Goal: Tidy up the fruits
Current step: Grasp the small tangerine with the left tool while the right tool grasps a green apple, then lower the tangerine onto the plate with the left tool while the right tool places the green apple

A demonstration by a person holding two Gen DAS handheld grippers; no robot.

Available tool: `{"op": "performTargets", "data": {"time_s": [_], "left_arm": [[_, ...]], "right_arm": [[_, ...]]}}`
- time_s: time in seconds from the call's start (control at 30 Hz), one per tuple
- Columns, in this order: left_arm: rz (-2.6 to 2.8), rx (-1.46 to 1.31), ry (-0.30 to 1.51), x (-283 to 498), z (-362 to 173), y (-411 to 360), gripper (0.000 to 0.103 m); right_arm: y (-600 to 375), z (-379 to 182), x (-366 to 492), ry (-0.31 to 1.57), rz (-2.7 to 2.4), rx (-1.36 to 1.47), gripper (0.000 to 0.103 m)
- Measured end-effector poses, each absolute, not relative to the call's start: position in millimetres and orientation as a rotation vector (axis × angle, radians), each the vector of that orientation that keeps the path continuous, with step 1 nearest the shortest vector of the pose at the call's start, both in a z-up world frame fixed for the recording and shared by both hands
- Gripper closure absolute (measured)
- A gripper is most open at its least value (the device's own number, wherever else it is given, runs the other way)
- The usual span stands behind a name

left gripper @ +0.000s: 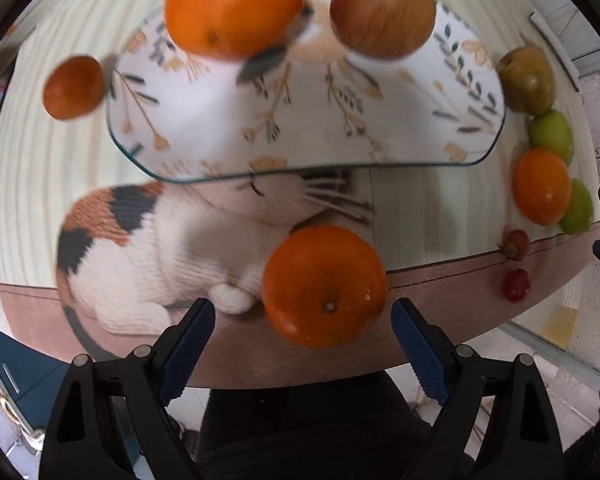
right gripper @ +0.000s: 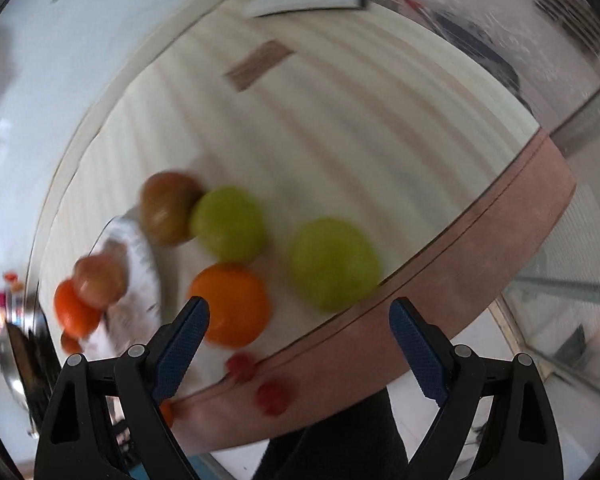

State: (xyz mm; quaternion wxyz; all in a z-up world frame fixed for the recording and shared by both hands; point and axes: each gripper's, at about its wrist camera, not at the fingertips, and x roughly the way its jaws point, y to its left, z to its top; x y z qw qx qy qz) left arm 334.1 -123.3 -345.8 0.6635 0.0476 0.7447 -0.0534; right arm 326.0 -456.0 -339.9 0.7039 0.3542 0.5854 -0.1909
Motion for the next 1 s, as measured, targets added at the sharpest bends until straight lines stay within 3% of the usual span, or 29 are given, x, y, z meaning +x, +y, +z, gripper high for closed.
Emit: {"op": "performTargets", "data": {"time_s": [0.23,0.33,0.47,0.73,1.0], "left_arm": [[-0.149,0.031,1.703,329,-359,-127,0.018],[-0.146,0.032,1.694,328,-360,-129,0.021],[-0.149,0.039,1.689,329,-364,-136,0.025],[-0.144,0.061,1.675,335,-364,-151,0.040],[-0.149,0.060,1.647,331,-364,-147,0.041]], "right_arm": [[-480,-382,331,1.328,-0.417,0.879,0.025],[-479,-382,336,1.311,-0.418,0.820,0.027],[-474,-378,343,1.287,-0.381,0.774,0.042],[-454,-371,342,1.338,-0.342,0.677,0.042],[-444,-368,328,1.341,-0.330,0.621,0.043]]}}
